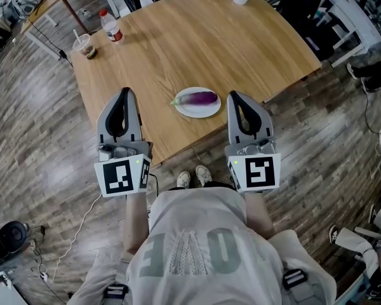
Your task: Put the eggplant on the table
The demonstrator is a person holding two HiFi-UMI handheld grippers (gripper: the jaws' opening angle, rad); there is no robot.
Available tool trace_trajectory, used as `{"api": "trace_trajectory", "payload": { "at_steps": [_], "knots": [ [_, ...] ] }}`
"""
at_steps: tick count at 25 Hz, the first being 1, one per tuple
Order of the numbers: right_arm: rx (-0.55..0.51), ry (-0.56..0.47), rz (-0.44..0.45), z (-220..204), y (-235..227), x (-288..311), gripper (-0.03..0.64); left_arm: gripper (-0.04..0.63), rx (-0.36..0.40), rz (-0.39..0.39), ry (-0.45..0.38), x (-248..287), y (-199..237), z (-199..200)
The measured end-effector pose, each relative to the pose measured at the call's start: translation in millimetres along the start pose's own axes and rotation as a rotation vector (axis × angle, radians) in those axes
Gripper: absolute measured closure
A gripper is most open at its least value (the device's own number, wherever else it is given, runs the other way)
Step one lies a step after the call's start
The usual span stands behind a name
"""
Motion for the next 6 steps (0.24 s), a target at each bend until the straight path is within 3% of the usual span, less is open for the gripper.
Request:
{"api": "trace_trajectory", "payload": {
  "at_steps": [6],
  "knots": [
    [-0.025, 0.027, -0.009, -8.5, -3.5, -2.8, 0.598, 0.588, -0.003, -0.002, 0.002, -0.6, 0.9, -1.1]
  ]
}}
Point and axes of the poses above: the fingertips, and each gripper's own axes: x forward along the fingers, y to its left, z out of its top, the point moved 6 cm from there along -x, backward along the fingers, and after that the axes turned 2 degrees about -z, right-handed, at the moved point
